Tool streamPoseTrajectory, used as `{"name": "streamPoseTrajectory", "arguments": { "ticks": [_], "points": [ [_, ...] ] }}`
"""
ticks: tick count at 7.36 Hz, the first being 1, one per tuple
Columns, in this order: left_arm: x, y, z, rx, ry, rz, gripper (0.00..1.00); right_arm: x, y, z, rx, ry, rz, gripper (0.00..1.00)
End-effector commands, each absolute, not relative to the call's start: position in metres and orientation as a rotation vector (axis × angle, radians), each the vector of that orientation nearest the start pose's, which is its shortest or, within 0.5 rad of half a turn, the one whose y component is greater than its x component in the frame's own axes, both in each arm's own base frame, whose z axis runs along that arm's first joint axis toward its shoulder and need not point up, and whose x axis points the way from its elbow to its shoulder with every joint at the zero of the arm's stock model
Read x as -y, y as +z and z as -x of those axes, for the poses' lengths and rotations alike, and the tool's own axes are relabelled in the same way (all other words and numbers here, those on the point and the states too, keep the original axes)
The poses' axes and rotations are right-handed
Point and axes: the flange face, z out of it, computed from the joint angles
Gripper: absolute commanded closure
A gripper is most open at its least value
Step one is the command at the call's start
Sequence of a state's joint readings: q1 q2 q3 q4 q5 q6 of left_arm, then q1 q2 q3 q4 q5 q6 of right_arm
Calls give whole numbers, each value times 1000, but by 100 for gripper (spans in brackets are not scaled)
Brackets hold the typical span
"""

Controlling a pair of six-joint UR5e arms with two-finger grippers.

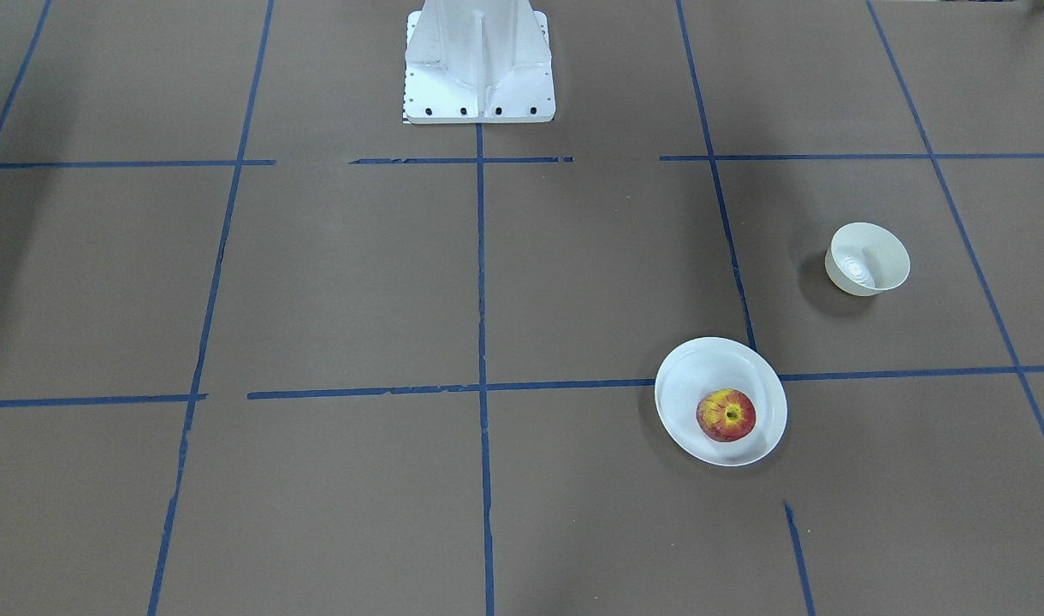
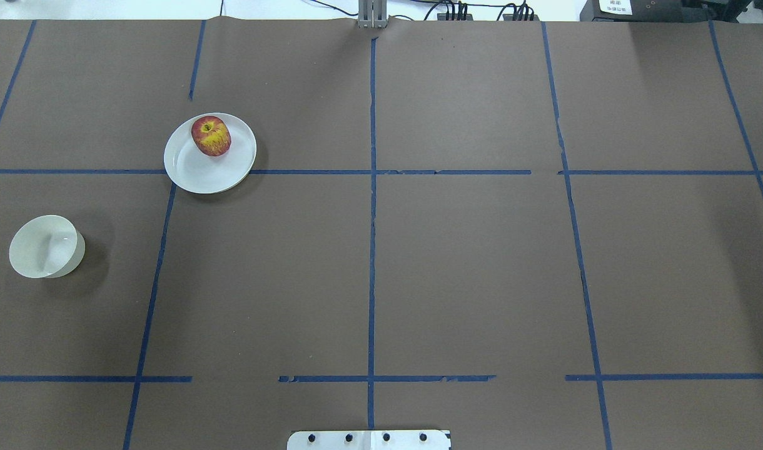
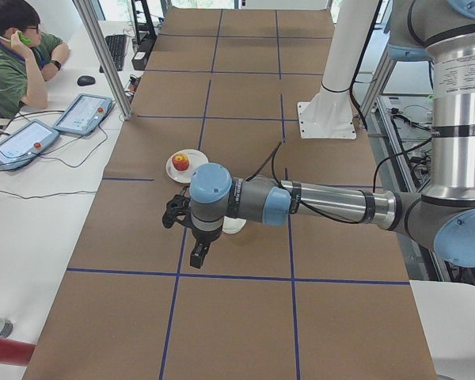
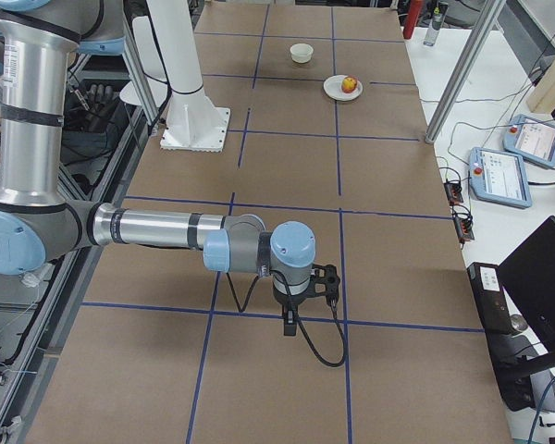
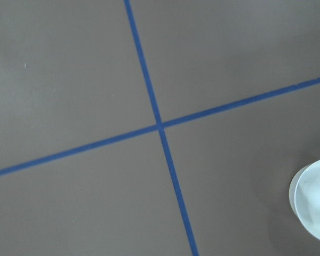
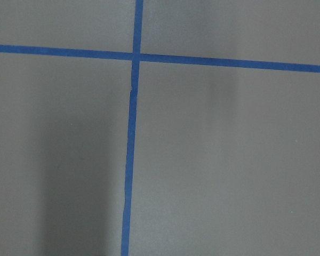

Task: Move apple from plate to bowl

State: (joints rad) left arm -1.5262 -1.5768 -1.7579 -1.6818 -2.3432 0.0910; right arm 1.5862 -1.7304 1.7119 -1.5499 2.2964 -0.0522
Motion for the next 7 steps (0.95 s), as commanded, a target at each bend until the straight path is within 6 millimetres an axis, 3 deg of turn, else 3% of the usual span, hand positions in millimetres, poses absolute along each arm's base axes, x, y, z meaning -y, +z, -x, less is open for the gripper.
{"name": "streamPoseTrajectory", "arguments": {
  "ticks": [1,3,4,5,7],
  "points": [
    [572,469,-37,-815,207,-310,0,423,664,-74,725,-36,-27,0],
    [615,402,-182,-889,187,-192,0,423,664,-74,725,-36,-26,0],
    [631,380,-234,-909,150,-132,0,423,664,-74,725,-36,-27,0],
    [638,364,-275,-884,122,-115,0,423,664,-74,725,-36,-27,0],
    [662,347,-324,-809,42,-111,0,423,664,-74,725,-36,-27,0]
  ]
}}
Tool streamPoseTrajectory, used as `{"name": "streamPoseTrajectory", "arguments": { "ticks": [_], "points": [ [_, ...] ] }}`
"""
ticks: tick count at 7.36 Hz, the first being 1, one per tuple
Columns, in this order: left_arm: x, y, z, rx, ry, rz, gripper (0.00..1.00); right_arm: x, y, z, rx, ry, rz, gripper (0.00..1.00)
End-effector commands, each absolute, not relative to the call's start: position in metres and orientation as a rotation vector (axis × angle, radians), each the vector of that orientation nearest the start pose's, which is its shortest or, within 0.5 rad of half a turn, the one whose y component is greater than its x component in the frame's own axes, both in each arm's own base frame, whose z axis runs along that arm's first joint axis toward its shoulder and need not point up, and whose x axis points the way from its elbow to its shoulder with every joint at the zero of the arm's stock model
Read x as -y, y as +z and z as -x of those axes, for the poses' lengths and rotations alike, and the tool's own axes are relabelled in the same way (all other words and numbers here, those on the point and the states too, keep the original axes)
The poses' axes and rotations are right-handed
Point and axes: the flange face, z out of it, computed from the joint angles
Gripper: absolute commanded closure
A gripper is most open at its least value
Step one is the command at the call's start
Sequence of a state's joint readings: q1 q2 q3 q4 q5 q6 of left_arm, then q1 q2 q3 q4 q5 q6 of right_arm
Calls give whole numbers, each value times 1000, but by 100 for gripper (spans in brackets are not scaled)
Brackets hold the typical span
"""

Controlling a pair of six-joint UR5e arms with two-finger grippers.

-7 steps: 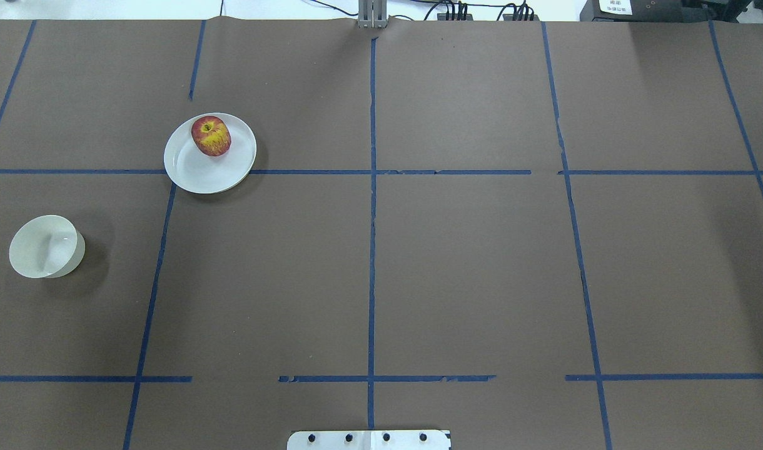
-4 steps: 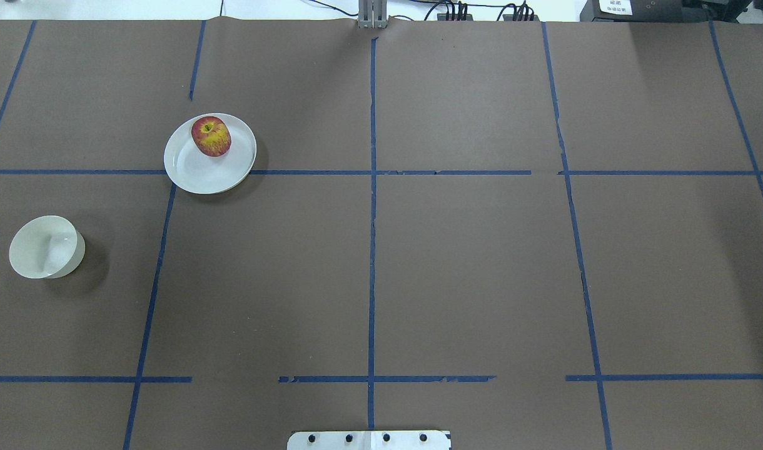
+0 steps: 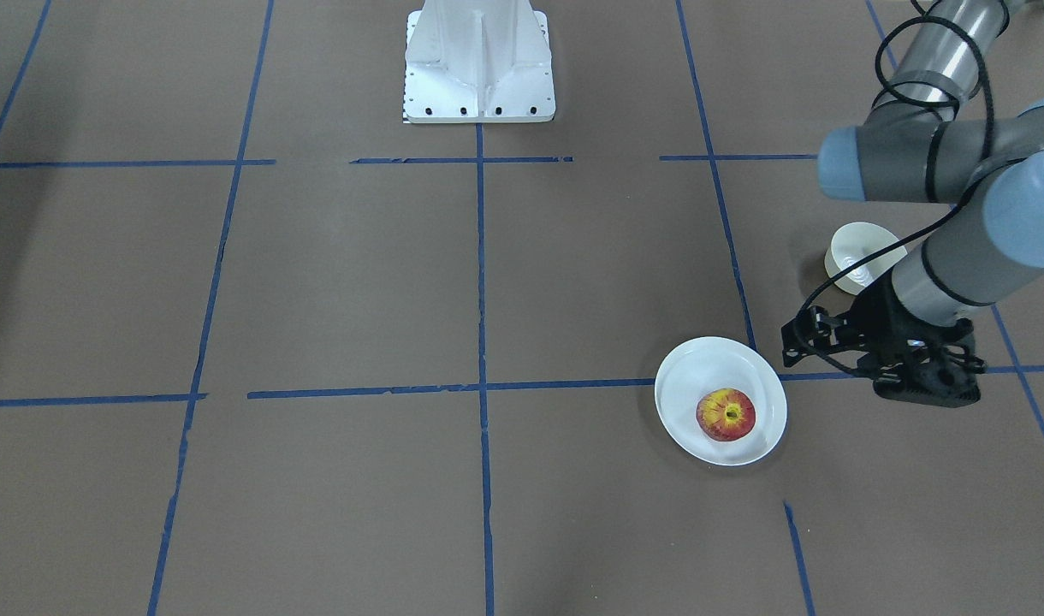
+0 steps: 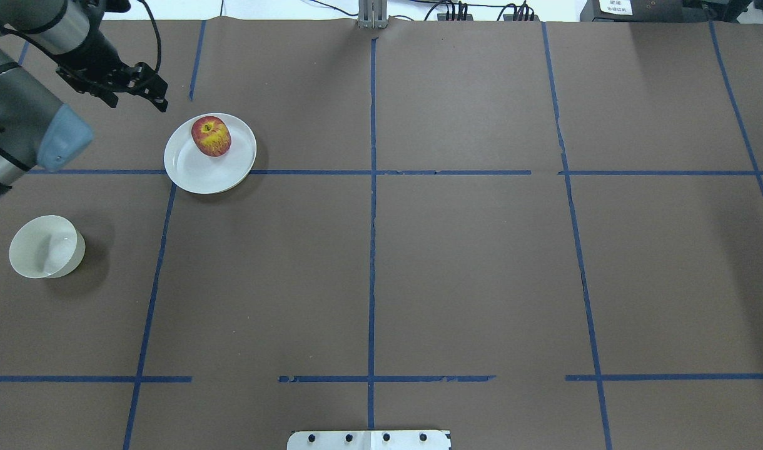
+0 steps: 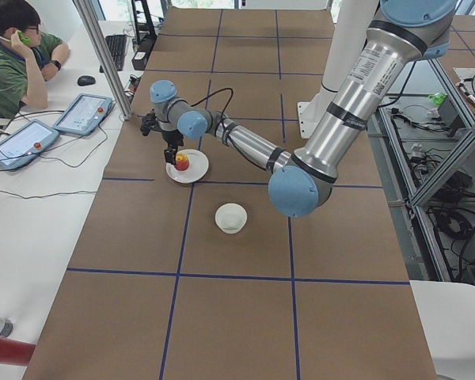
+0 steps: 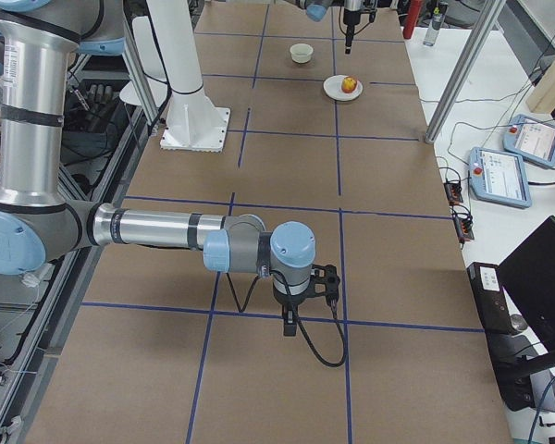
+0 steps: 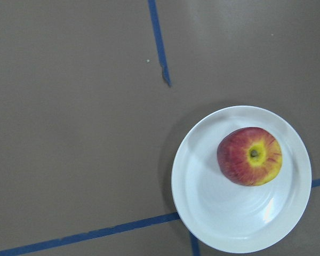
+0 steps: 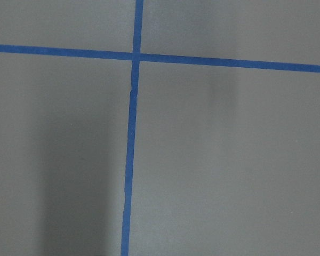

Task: Move apple from plate to bowl
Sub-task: 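Move the left gripper toward the red apple on the white plate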

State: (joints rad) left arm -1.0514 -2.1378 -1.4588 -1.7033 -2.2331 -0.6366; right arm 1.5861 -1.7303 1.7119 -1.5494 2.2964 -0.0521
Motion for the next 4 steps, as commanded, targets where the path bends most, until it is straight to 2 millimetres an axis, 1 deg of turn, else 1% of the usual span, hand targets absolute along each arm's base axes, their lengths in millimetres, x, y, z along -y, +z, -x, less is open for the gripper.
{"name": "streamPoseTrajectory", "arguments": {
  "ticks": [1,2,3,4],
  "points": [
    [677,343,-342,-811,-7,-126,0,423,664,-74,725,-36,-27,0],
    [678,355,-363,-831,-37,-131,0,423,664,-74,725,-36,-27,0],
    [676,361,-377,-815,-54,-131,0,423,664,-74,725,-36,-26,0],
    [671,363,-388,-800,-76,-132,0,423,664,-74,725,-36,-27,0]
  ]
}}
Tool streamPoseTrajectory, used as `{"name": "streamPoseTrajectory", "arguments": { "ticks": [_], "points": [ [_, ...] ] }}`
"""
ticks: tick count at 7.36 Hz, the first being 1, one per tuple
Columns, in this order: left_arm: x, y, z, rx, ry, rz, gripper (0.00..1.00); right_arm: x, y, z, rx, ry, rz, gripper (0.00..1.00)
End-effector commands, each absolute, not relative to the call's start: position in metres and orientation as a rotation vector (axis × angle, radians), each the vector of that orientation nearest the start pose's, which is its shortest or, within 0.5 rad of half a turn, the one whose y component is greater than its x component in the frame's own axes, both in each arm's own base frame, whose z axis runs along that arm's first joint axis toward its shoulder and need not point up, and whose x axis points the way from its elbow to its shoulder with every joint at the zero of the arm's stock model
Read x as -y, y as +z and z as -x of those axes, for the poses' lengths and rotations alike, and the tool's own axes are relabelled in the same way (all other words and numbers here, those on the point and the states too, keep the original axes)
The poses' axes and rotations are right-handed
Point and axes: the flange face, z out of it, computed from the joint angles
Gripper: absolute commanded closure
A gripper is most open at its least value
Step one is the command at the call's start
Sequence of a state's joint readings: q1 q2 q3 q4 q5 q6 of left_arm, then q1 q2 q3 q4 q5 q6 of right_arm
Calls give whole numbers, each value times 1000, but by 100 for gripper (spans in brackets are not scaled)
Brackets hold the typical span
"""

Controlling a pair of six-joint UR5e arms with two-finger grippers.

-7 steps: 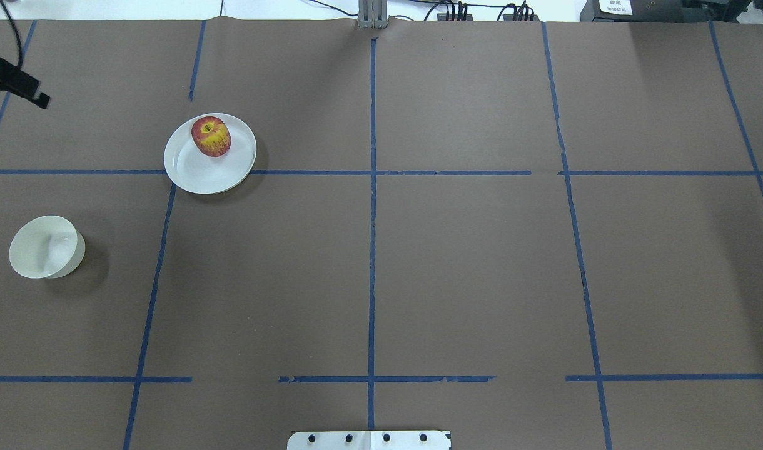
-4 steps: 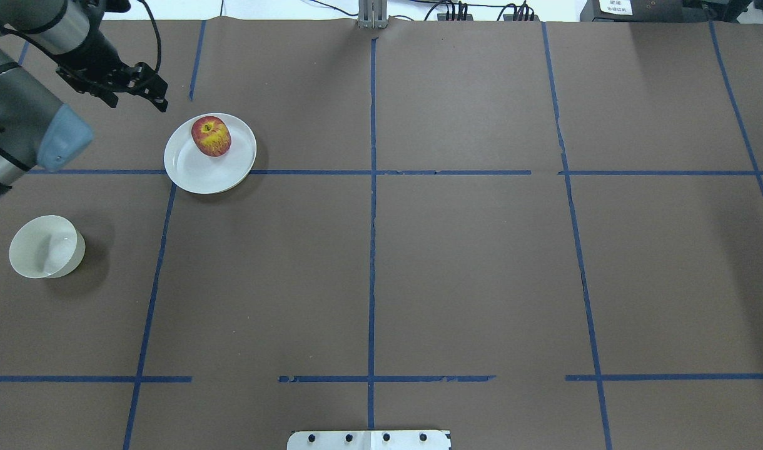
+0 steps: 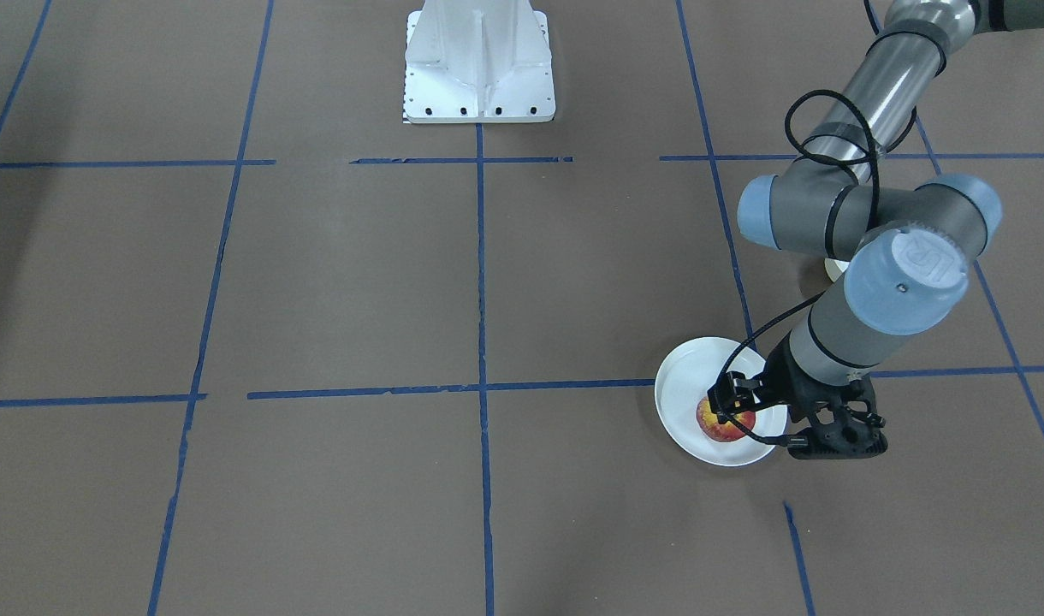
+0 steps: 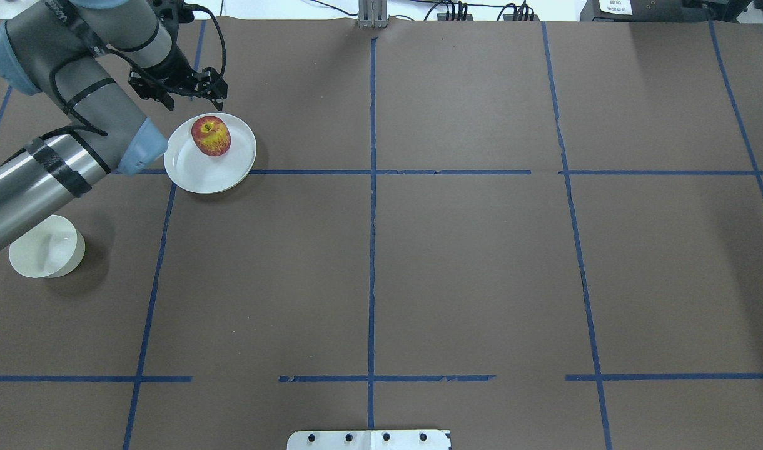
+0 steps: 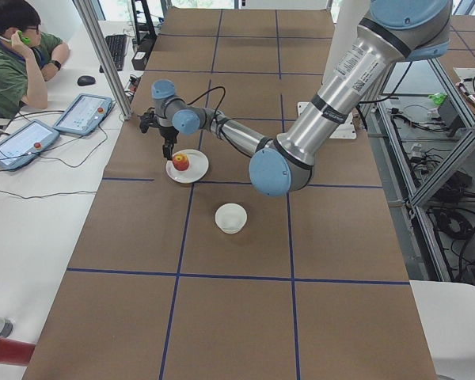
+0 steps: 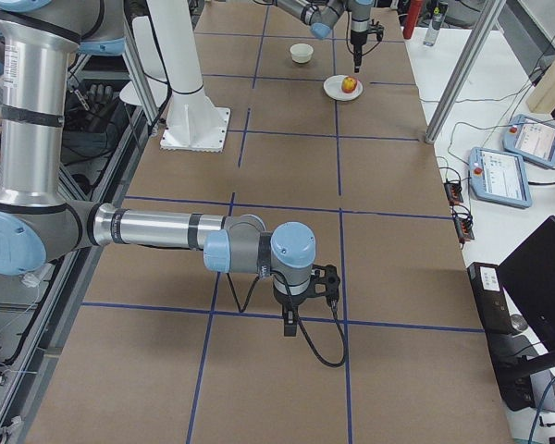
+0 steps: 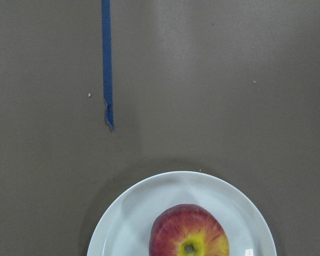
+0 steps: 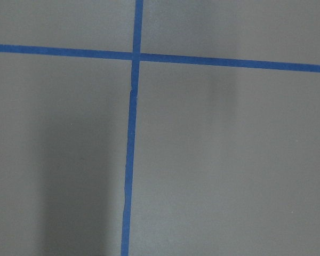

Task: Move apple from plate to bowl
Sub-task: 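Move the left gripper toward the red apple on the white plate, then lower the left gripper over the apple and close on it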

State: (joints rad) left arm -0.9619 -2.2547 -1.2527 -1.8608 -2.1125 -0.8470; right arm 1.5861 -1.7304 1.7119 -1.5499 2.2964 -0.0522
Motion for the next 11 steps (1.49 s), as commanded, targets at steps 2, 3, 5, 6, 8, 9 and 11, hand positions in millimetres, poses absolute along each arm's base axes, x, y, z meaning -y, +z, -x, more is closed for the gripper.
{"name": "streamPoseTrajectory", "arguments": {
  "ticks": [2,3,5,6,8,9,11],
  "points": [
    [660,369,-407,-796,-112,-90,0,423,664,-74,725,-36,-26,0],
    [660,376,-410,-787,-121,-77,0,423,664,-74,725,-36,-26,0],
    [661,389,-418,-800,-128,-78,0,423,664,-74,725,-36,-27,0],
    [661,397,-424,-818,-124,-92,0,423,664,-74,725,-36,-26,0],
    [658,401,-431,-816,-118,-85,0,423,664,-74,725,-36,-27,0],
    [656,402,-433,-815,-116,-83,1,423,664,-74,725,-36,-26,0],
    [659,406,-431,-792,-127,-105,11,423,664,-74,725,-36,-26,0]
  ]
}}
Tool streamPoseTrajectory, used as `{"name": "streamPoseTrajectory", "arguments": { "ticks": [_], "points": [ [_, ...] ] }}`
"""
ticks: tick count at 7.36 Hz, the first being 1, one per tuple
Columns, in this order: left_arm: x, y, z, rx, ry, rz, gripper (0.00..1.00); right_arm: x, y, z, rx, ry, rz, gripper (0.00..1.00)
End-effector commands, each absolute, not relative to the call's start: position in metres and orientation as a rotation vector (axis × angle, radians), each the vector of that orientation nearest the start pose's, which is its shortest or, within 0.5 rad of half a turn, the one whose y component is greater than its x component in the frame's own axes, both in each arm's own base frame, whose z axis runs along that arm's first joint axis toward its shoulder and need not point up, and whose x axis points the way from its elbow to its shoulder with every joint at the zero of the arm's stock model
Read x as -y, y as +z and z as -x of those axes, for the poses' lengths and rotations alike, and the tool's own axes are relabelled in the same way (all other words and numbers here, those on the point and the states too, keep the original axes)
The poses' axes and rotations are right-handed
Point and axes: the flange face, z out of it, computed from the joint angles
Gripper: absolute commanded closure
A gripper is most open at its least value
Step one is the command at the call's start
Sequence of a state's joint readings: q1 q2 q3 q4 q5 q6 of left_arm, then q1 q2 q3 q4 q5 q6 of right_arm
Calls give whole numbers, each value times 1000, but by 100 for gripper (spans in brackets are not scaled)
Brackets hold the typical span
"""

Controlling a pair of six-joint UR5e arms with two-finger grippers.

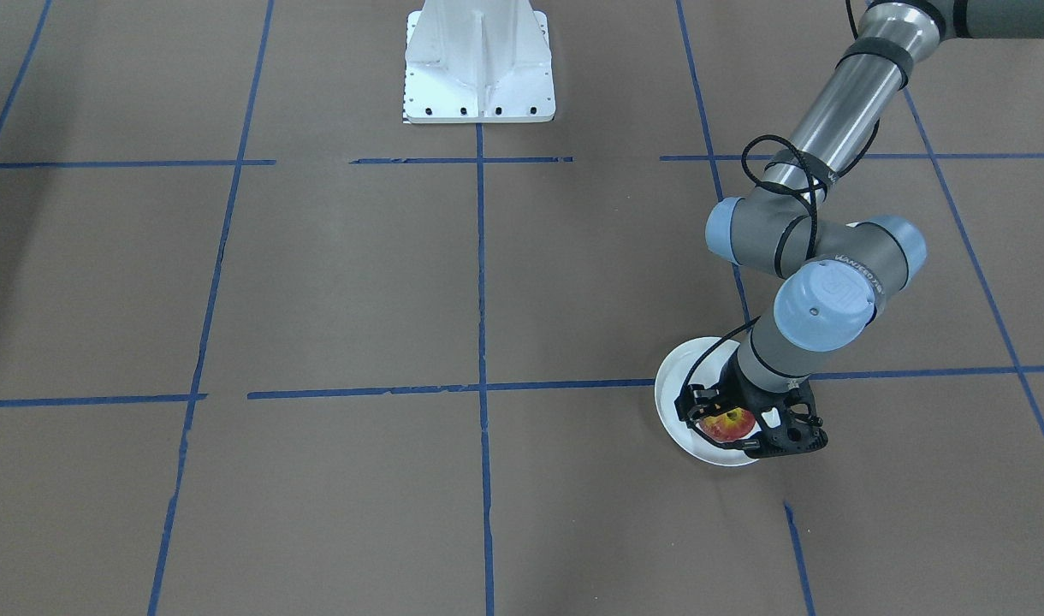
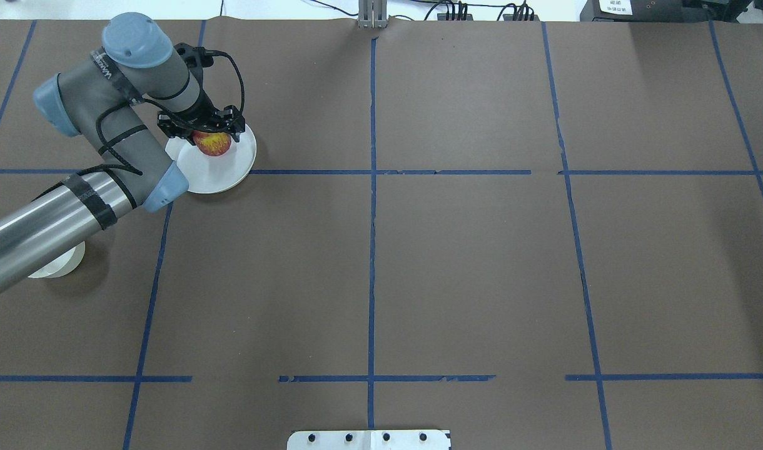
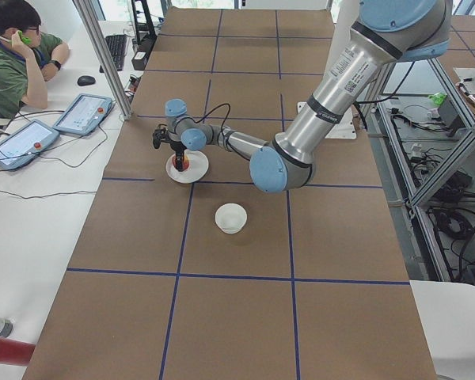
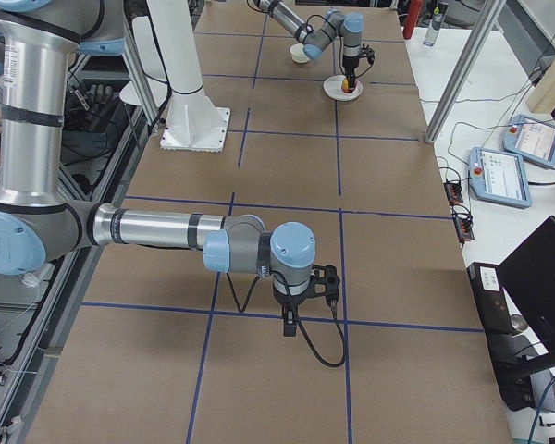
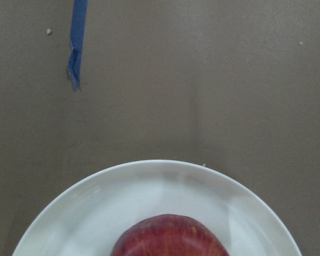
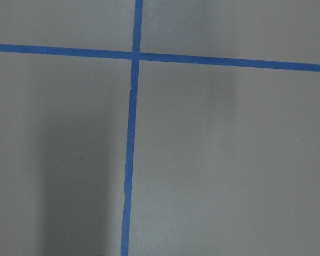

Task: Move apple from plate to bowl
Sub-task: 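Lower the left gripper over the apple and close on it, then lift the apple off the plate with the left gripper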

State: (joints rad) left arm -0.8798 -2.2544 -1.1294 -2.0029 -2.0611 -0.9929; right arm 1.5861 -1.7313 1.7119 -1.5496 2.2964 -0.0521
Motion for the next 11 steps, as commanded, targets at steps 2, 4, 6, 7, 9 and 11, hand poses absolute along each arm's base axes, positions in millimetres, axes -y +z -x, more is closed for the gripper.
{"name": "streamPoseTrajectory", "arguments": {
  "ticks": [2,4,6,7,9,11],
  "points": [
    [663,406,-425,-790,-130,-113,36,423,664,-74,725,-36,-26,0],
    [677,392,-393,-812,-151,-142,49,423,664,-74,725,-36,-27,0],
    [671,387,-340,-870,-113,-128,49,423,664,-74,725,-36,-27,0],
    [663,388,-305,-868,-74,-134,49,423,664,-74,725,-36,-26,0],
    [624,391,-234,-808,44,-188,49,423,664,-74,725,-36,-27,0],
    [569,408,-185,-793,83,-219,49,423,664,-74,725,-36,-27,0]
  ]
}}
